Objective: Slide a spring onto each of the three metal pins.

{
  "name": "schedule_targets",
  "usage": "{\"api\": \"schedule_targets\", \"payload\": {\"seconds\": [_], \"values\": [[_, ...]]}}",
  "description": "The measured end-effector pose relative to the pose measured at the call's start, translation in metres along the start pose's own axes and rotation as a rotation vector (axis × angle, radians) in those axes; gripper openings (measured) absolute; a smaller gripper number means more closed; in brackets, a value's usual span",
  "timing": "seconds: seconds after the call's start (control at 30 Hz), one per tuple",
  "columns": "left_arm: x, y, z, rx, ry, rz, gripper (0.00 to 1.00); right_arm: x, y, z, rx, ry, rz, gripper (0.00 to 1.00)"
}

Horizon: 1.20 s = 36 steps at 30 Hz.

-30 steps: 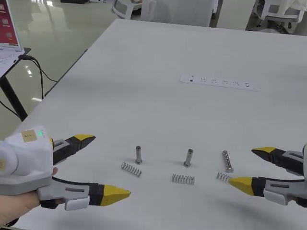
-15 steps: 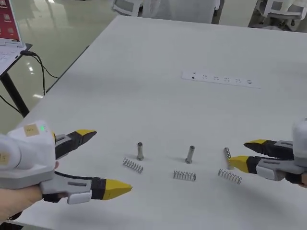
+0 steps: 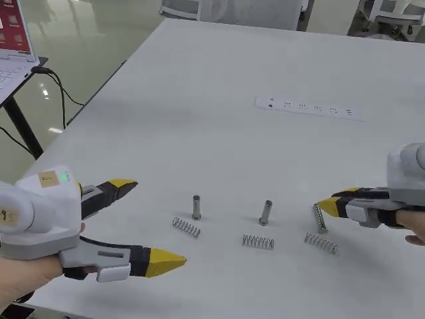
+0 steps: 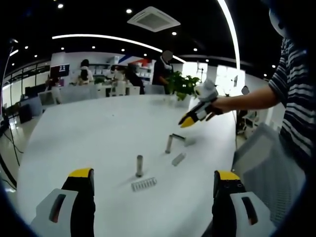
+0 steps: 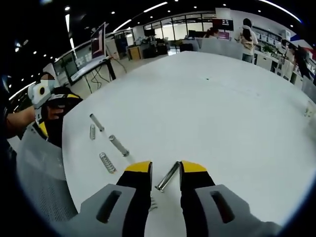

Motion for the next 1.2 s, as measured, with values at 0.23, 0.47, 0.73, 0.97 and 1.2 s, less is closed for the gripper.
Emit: {"api": "schedule_targets", "payload": {"seconds": [0.23,0.47,0.73,0.97,1.2], "values": [[0.000,0.003,-0.001,0.006,-0.003,-0.006,0.98,-0.012,0.004,0.006,-0.066,0.021,-0.061,0.17],[-0.001,0.002,-0.001,0.009,0.005,-0.005,0.97,-0.020,0.006,0.009,-0.113,0.027,-0.096,0.12],[-0.001,0.002,0.001,0.016,0.012,0.005,0.98,-0.026,0.008,0.010,-0.136,0.040,-0.132,0.09],[-0.001,0.002,0.001,0.018,0.013,-0.003,0.98,-0.032,0.005,0.011,-0.179,0.059,-0.146,0.10],[0.001,0.003,0.000,0.020,0.011,-0.002,0.98,-0.039,0.009,0.010,-0.162,0.075,-0.192,0.09]]}}
Point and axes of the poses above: the centre of the closed fingertips' face, and the gripper's own axes: x roughly backward along the fingers, z roughly to its right, y roughly out of its underside, the point moved 7 cm from there along x, roughly backward along the fingers, and after that the axes turned 9 degrees about -z, right-handed, at the moved point
